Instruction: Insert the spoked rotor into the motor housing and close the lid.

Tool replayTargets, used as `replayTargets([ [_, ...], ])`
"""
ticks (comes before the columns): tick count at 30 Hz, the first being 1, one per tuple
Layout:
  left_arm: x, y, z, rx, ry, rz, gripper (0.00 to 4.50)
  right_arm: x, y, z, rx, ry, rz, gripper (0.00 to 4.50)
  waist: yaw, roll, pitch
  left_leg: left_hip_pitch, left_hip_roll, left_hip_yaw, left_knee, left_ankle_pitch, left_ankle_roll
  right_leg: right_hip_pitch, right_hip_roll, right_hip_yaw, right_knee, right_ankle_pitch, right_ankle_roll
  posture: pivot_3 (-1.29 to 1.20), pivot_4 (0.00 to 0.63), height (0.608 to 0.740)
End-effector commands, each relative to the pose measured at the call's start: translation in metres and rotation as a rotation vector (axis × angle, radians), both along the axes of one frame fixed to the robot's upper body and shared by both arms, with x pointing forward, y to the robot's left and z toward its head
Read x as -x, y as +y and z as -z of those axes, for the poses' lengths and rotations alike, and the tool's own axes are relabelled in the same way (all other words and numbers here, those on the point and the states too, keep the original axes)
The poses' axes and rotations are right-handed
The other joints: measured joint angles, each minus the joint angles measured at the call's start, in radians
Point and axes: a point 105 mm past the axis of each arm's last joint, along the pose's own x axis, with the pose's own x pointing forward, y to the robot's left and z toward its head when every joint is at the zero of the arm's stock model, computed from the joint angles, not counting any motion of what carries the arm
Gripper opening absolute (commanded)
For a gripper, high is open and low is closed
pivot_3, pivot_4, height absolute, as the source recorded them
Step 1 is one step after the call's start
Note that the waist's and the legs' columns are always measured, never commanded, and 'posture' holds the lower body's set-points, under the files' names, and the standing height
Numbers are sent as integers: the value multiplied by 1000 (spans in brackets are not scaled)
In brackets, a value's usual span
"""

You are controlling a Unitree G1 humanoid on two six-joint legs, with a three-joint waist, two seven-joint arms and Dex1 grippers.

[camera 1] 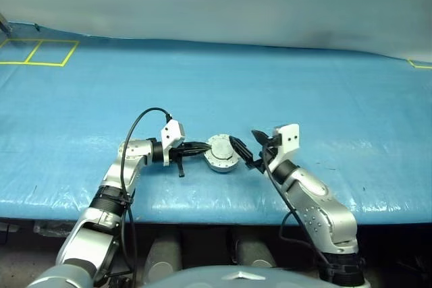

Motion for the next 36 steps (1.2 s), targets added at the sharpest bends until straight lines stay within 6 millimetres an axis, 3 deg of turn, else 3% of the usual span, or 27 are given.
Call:
replayTargets([
  [1, 1, -2, 5, -13, 7, 8, 0, 8, -3, -7, -120, 27, -8, 4469, 0, 0, 0, 0, 0, 0, 0, 0, 0, 0, 0, 0, 0, 0, 0, 0, 150, 740],
  [6, 1, -2, 4, -11, 2, 9, 0, 20, -9, -4, -376, 107, -28, 4469, 0, 1, 0, 0, 0, 0, 0, 0, 0, 0, 0, 0, 0, 0, 0, 0, 150, 740],
  [13, 1, -2, 4, -8, -5, 7, 0, 27, -13, 20, -573, 254, -17, 4469, -1, 1, 0, 0, 0, 0, 0, 0, 0, 0, 0, 0, 0, 0, 0, 0, 150, 740],
  [19, 1, 0, 4, -11, -11, 2, 0, 35, -2, 39, -635, 343, -52, 4469, -4, 1, 0, 0, 0, 0, 0, 0, 0, 1, 0, 0, 0, 0, 0, 0, 150, 740],
  [36, 1, 0, 3, -15, -28, -3, 0, 22, 24, 43, -680, 374, -117, 4469, -7, 1, 0, 1, 0, 0, 0, 0, 0, 1, 0, 0, 0, 0, 0, 0, 150, 740],
])
